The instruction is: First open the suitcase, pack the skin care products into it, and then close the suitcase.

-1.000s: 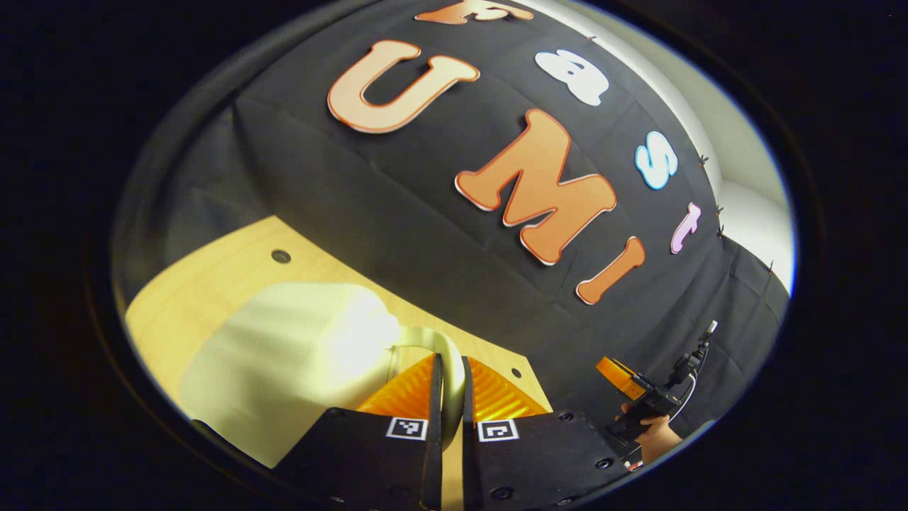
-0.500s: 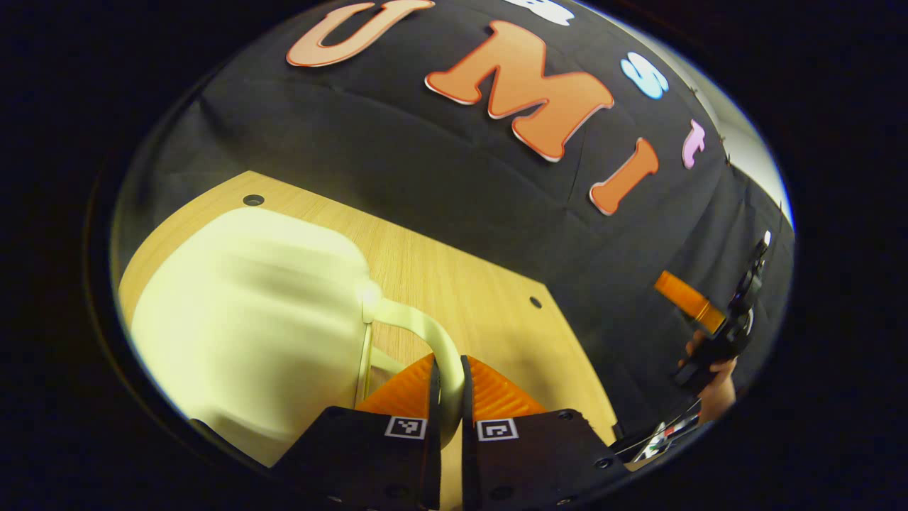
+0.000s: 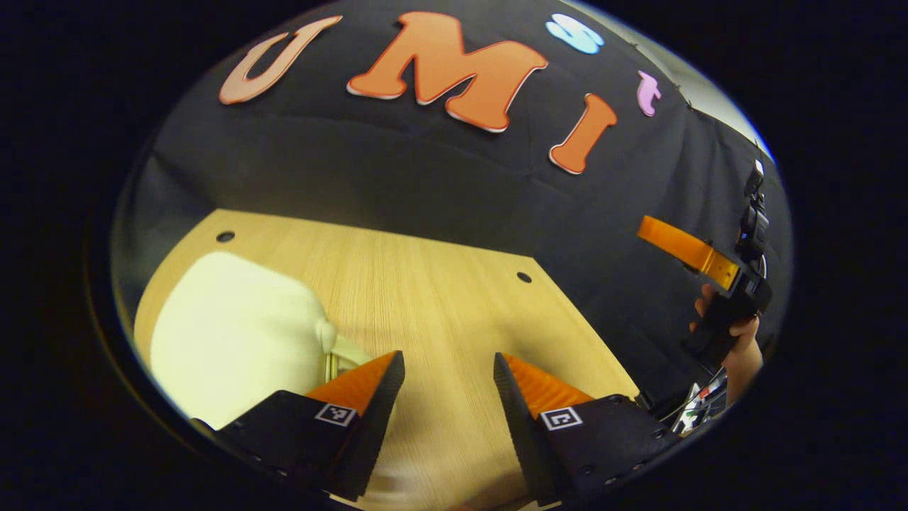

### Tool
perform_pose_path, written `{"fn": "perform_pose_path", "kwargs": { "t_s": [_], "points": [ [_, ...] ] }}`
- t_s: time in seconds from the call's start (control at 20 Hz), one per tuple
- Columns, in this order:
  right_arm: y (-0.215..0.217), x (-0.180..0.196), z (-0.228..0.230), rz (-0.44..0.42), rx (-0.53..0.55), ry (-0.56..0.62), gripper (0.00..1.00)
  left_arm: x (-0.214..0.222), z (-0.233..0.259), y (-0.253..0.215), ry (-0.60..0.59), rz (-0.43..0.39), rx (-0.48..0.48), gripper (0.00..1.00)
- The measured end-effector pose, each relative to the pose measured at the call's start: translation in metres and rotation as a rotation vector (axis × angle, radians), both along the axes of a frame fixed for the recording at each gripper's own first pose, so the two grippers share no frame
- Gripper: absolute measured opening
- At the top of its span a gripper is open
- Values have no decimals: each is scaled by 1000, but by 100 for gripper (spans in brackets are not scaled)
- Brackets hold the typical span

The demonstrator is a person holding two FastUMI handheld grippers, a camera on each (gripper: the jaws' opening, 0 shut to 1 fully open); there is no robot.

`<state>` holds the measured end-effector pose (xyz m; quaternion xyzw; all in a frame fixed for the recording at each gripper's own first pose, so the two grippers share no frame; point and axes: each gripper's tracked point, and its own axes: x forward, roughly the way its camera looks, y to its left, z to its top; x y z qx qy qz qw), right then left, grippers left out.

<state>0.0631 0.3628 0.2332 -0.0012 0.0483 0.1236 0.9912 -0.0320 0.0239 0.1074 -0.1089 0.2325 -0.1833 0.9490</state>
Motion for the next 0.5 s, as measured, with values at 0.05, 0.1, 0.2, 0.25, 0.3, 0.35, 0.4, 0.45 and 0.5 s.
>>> {"fn": "perform_pose_path", "kwargs": {
  "t_s": [0.05,0.1,0.2,0.25,0.3,0.35,0.4,0.45,0.5],
  "points": [
    [6,-1,3,6,4,-7,91,5,18,-1,-62,17,38,80],
    [13,-2,7,12,7,-25,91,12,38,0,-127,39,75,77],
    [27,-7,17,28,27,-51,91,23,73,4,-243,100,120,95],
    [37,-11,22,45,36,-69,90,26,86,5,-286,129,128,95],
    [43,-12,26,52,29,-88,90,31,99,8,-318,161,135,95],
    [50,-15,28,66,14,-102,91,32,112,10,-337,183,135,95],
    [54,-16,31,75,1,-112,90,32,131,12,-356,206,127,98],
    [59,-18,36,90,-1,-117,90,30,144,15,-377,214,115,97],
    [63,-21,39,102,2,-115,91,27,156,18,-399,226,108,97]
  ]
}}
